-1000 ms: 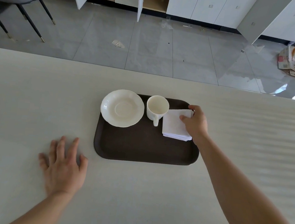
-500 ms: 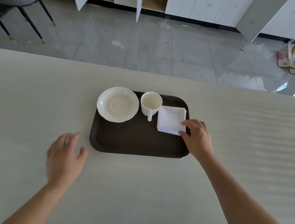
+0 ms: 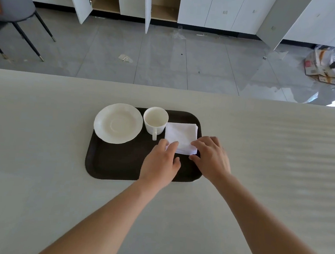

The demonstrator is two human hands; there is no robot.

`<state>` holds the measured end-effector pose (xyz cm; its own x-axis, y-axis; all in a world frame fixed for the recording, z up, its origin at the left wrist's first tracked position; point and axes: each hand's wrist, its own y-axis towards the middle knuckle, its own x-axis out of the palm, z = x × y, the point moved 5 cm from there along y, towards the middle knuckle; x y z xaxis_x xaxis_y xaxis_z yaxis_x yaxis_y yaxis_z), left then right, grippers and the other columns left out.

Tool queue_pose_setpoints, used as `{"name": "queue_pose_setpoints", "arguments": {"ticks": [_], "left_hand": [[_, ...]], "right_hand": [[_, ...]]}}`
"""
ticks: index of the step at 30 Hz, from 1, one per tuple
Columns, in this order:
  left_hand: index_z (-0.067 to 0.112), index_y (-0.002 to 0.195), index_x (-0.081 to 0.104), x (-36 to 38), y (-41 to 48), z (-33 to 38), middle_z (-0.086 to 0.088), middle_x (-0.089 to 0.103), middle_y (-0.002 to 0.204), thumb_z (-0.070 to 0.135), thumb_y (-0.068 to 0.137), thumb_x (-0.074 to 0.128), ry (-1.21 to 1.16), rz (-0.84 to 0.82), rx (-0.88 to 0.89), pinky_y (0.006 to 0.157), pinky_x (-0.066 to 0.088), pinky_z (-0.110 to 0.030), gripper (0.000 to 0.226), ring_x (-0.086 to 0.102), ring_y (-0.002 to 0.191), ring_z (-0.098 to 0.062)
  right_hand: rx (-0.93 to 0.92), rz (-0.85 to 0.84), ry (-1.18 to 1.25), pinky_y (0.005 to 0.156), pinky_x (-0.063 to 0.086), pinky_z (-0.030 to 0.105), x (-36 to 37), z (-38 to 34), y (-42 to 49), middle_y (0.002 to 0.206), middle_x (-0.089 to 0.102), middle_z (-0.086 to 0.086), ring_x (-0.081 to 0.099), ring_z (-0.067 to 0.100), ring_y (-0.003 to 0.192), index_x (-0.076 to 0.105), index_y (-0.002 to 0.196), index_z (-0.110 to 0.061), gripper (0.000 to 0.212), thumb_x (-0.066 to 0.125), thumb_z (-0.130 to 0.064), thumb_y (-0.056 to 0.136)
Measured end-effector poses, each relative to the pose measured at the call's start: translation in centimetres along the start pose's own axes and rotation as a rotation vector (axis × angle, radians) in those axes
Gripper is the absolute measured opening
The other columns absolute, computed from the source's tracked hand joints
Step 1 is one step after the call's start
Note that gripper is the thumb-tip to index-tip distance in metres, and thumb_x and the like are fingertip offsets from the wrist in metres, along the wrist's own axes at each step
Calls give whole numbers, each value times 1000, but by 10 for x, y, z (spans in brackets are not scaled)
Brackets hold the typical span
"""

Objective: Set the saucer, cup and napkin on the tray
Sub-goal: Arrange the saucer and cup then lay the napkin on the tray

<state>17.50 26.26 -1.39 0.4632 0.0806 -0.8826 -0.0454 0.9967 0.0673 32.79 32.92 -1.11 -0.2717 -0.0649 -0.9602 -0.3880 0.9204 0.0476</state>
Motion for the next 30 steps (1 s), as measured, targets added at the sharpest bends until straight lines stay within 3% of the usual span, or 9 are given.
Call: {"name": "queue_pose_setpoints", "arguments": {"ticks": [7, 12, 19, 23, 26, 30], "left_hand": [[9, 117, 59, 10, 11, -9, -9, 50, 110, 11, 94, 51, 105, -20, 5, 68, 48, -31, 24, 53, 81, -22], [7, 93, 61, 8, 24, -8, -10, 52, 98, -5, 82, 57, 188, -37, 32, 56, 33, -30, 17, 38, 68, -19], [7, 92, 58, 10, 32, -9, -10, 52, 100, -6, 84, 53, 196, -31, 3, 57, 39, -31, 16, 46, 74, -22], [6, 86, 60, 12, 28, -1, -11, 54, 92, -4, 79, 62, 157, -1, -28, 54, 46, -33, 13, 53, 71, -26], [4, 101, 62, 17, 23, 2, -14, 56, 102, 5, 82, 58, 120, 25, -32, 65, 54, -37, 20, 57, 80, -28], [5, 128, 54, 22, 21, 0, -13, 50, 119, 19, 89, 50, 149, 9, -27, 84, 52, -35, 41, 55, 95, -26]], "right_hand": [[-77, -17, -97, 87, 46, 35, 0, 2, 7, 112, 66, -2, 50, 25, 114, 70, 108, -20, 28, 76, -29, 82], [-96, 35, -88, 78, 50, 39, -1, 3, 12, 103, 69, 3, 56, 30, 103, 72, 97, -14, 22, 79, -22, 78], [-81, 65, -67, 74, 51, 41, 4, 4, 20, 99, 69, 3, 57, 32, 100, 71, 96, -14, 24, 82, -18, 75], [-61, 91, -58, 73, 51, 42, 6, 4, 22, 96, 69, 4, 57, 33, 98, 70, 93, -12, 19, 79, -15, 76], [-53, 107, -52, 71, 51, 41, 6, 5, 24, 94, 69, 4, 57, 34, 96, 70, 91, -10, 17, 78, -14, 77], [-43, 106, -47, 69, 50, 39, 7, 4, 28, 96, 68, 4, 56, 33, 98, 70, 91, -10, 17, 79, -14, 76]]}}
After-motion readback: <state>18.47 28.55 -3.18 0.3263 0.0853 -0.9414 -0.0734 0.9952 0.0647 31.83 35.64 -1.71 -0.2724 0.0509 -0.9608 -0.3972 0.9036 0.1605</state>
